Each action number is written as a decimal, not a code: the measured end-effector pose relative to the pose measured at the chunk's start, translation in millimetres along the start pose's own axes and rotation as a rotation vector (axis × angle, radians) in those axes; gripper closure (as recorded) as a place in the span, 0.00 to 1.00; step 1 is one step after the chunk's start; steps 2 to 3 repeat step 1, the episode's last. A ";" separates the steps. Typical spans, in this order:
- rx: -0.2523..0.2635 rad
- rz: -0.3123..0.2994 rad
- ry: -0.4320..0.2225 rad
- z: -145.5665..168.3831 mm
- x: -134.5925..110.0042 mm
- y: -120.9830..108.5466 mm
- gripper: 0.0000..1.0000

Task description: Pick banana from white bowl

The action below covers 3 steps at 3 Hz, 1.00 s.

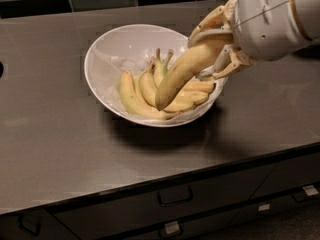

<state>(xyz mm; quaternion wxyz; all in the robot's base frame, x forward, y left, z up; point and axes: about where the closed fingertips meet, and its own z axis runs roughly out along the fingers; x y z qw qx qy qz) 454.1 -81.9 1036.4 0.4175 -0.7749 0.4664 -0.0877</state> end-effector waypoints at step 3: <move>0.004 -0.002 0.001 -1.4 -1.0 -1.0 1.00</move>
Offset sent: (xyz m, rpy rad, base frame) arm 0.0000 0.0000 0.0000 0.0000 0.0000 0.0000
